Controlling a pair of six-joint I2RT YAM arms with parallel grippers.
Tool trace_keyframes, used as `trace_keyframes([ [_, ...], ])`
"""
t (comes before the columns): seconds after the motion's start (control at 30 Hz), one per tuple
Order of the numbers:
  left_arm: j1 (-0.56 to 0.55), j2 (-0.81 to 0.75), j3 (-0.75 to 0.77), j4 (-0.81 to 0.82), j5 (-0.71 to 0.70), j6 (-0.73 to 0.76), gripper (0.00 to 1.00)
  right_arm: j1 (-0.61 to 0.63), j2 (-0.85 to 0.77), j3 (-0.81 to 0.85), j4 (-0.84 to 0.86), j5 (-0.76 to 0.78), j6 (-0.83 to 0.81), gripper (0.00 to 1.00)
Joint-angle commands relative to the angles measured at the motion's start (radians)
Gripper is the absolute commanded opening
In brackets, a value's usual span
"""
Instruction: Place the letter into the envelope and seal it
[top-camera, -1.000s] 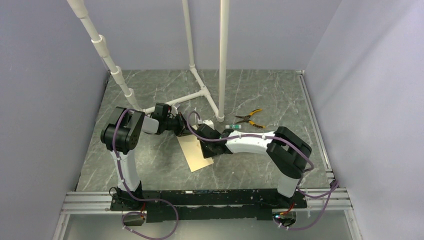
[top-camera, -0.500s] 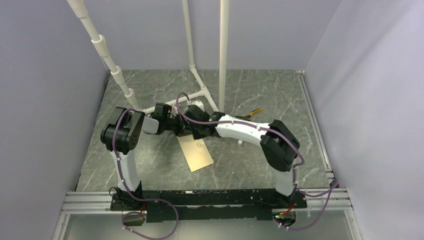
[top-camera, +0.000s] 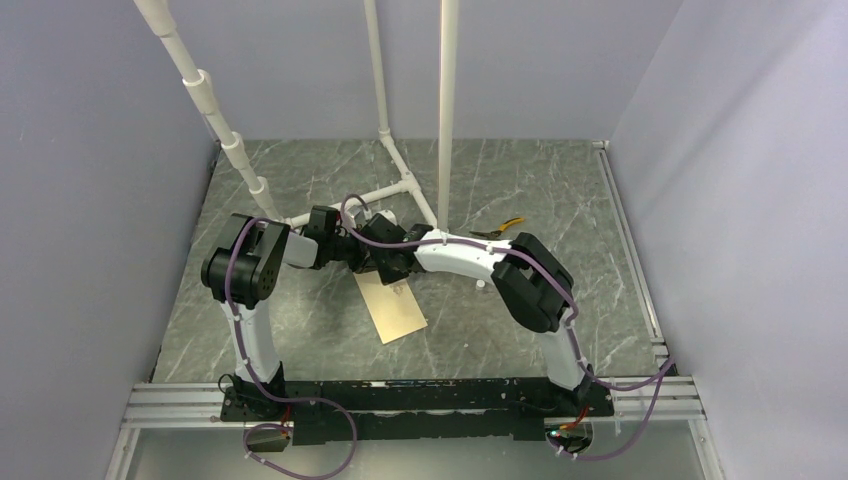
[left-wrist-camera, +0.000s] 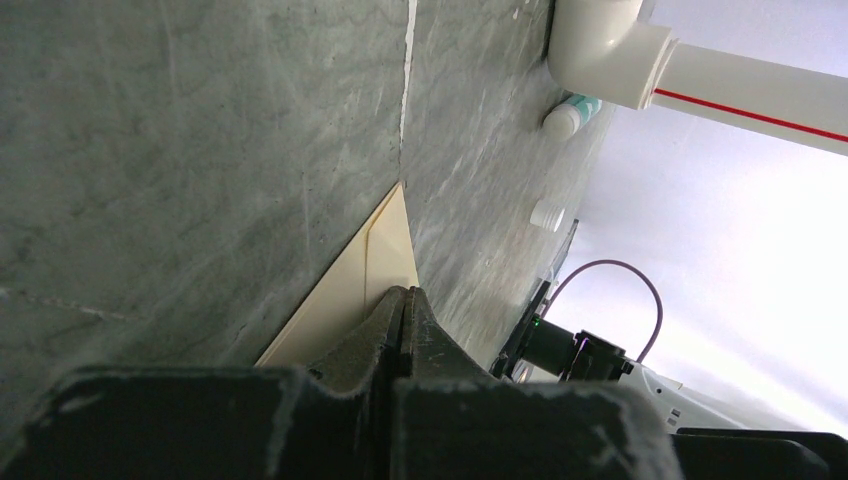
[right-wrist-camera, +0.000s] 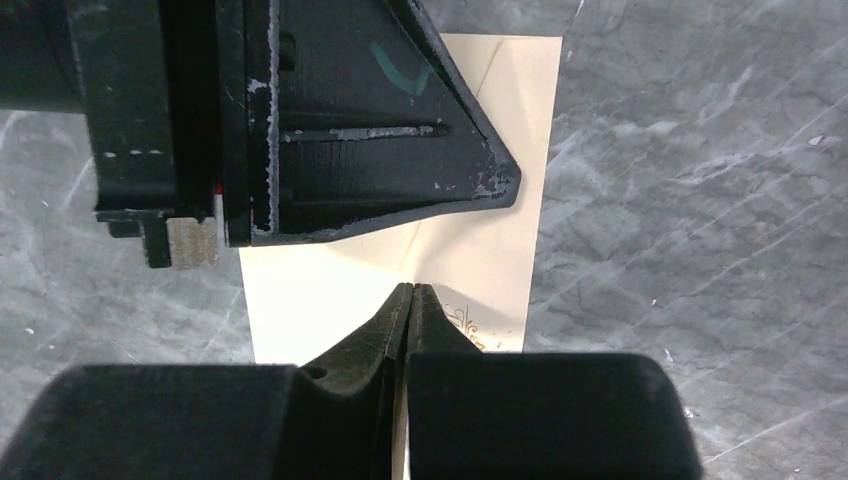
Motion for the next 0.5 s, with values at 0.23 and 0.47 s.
trace_keyframes([
  [0.23, 0.003, 0.069, -0.026, -0.187, -0.21, 0.102, 0.02, 0.019, 0.03, -0.048, -0.134, -0.045, -0.018, 0.05],
  [0.47, 0.005, 0.067, -0.017, -0.199, -0.217, 0.105, 0.02, 0.031, -0.009, -0.154, -0.148, -0.038, -0.045, 0.13],
])
